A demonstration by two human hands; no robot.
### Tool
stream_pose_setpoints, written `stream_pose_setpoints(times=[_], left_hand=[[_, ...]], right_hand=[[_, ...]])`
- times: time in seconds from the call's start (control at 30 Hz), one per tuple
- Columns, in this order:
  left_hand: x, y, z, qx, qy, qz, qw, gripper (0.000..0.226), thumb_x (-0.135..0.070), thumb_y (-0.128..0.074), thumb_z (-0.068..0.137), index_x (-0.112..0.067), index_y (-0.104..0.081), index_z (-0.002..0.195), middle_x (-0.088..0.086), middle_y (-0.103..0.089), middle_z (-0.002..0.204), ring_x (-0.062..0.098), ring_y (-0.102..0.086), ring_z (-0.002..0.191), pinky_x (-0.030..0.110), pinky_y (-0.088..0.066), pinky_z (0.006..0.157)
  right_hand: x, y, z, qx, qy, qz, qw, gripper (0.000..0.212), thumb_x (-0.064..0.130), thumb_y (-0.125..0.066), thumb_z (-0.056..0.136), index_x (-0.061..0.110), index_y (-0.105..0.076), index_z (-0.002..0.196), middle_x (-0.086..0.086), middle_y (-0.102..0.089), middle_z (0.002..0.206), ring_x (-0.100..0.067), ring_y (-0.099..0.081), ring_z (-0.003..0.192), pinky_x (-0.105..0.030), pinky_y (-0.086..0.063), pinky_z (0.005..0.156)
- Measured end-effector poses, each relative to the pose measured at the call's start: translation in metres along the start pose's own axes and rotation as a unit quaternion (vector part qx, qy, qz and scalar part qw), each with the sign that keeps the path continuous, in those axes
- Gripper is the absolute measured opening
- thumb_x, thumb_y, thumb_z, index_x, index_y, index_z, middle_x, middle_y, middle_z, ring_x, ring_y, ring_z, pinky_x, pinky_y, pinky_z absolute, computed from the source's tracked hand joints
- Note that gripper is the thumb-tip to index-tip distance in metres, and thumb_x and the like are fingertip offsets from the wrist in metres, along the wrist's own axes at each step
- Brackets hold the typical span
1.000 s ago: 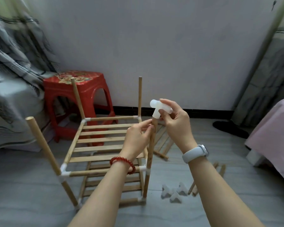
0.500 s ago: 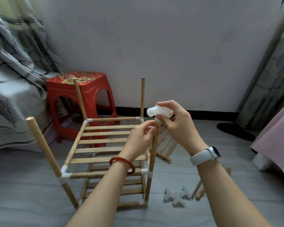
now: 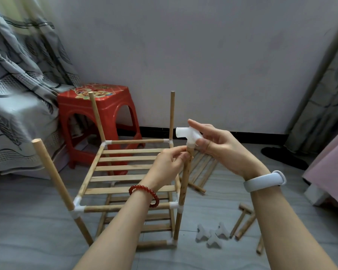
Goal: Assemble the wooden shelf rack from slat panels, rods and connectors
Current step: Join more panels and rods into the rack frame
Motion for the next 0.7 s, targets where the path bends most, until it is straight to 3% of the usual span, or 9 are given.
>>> stream_pose_setpoints(times=[0.07,0.17,0.27,0.33,0.43,0.5,0.63,0.7], left_hand=[[0.001,0.0,0.0,-0.004,0.0,-0.005,1.0,0.02,-0.023,-0.049,0.097,-0.03,-0.062,0.111,-0.008,-0.069,0.101,-0.003,-0.061,0.098,0.009,-0.044,0.078],[0.002,0.001,0.001,-0.016,0.001,-0.011,1.0,0.017,-0.024,-0.051,0.097,-0.036,-0.063,0.099,-0.011,-0.069,0.097,0.0,-0.061,0.098,0.013,-0.045,0.08],[0.004,0.002,0.0,-0.006,-0.002,-0.018,1.0,0.019,-0.024,-0.051,0.097,-0.033,-0.064,0.106,-0.014,-0.069,0.097,-0.001,-0.062,0.098,0.01,-0.046,0.078],[0.005,0.001,0.0,0.003,-0.006,-0.025,1.0,0.024,-0.023,-0.05,0.097,-0.025,-0.064,0.116,-0.01,-0.07,0.099,0.0,-0.062,0.1,0.009,-0.046,0.08],[0.006,0.003,0.001,0.0,-0.01,-0.028,1.0,0.025,-0.021,-0.051,0.096,-0.023,-0.064,0.118,-0.006,-0.071,0.098,0.001,-0.063,0.101,0.015,-0.047,0.088],[0.005,0.002,0.002,-0.002,-0.011,-0.029,1.0,0.025,-0.02,-0.053,0.096,-0.019,-0.065,0.118,-0.005,-0.072,0.099,0.002,-0.063,0.101,0.021,-0.047,0.091],[0.004,0.002,0.0,-0.029,-0.014,-0.034,0.999,0.023,-0.021,-0.055,0.094,-0.02,-0.067,0.113,-0.001,-0.072,0.1,0.01,-0.064,0.102,0.033,-0.049,0.094],[0.006,0.003,-0.001,-0.045,-0.01,-0.035,0.998,0.023,-0.021,-0.056,0.093,-0.019,-0.068,0.112,0.004,-0.07,0.102,0.017,-0.062,0.103,0.04,-0.049,0.095]], right_hand=[[-0.001,-0.009,0.006,-0.056,0.017,-0.046,0.997,0.045,0.026,-0.066,0.078,0.038,-0.053,0.12,0.003,-0.049,0.101,-0.003,-0.051,0.079,-0.018,-0.048,0.079],[-0.003,-0.019,0.011,-0.139,0.045,-0.093,0.985,0.047,0.035,-0.073,0.067,0.042,-0.056,0.11,0.005,-0.041,0.088,0.003,-0.044,0.066,-0.01,-0.042,0.068],[-0.005,-0.012,0.008,-0.102,0.036,-0.109,0.988,0.048,0.044,-0.068,0.067,0.043,-0.056,0.114,0.007,-0.045,0.111,-0.001,-0.051,0.088,-0.017,-0.047,0.079],[-0.008,-0.009,0.006,-0.049,0.03,-0.087,0.994,0.039,0.035,-0.066,0.078,0.041,-0.058,0.116,0.009,-0.054,0.122,-0.009,-0.056,0.104,-0.023,-0.05,0.086],[-0.009,-0.01,0.005,-0.087,0.06,-0.028,0.994,0.029,0.01,-0.065,0.085,0.03,-0.064,0.106,-0.009,-0.067,0.101,-0.014,-0.064,0.089,-0.023,-0.054,0.073],[-0.01,-0.015,0.008,-0.125,0.064,-0.026,0.99,0.025,0.008,-0.067,0.083,0.027,-0.063,0.098,-0.018,-0.064,0.096,-0.018,-0.063,0.081,-0.029,-0.056,0.067],[-0.015,-0.02,0.011,-0.186,0.076,-0.041,0.979,0.022,0.012,-0.072,0.08,0.03,-0.061,0.089,-0.011,-0.063,0.087,-0.027,-0.061,0.082,-0.034,-0.055,0.065],[-0.017,-0.025,0.01,-0.211,0.09,-0.05,0.972,0.024,0.014,-0.074,0.079,0.033,-0.06,0.085,-0.008,-0.061,0.082,-0.02,-0.058,0.076,-0.033,-0.053,0.067]])
Point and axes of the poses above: each hand's wrist, its own z-axis towards the middle knuckle, its own y-axis out of the back of the hand, x = y × z, the point moved 3 cm from there along z, towards the middle knuckle
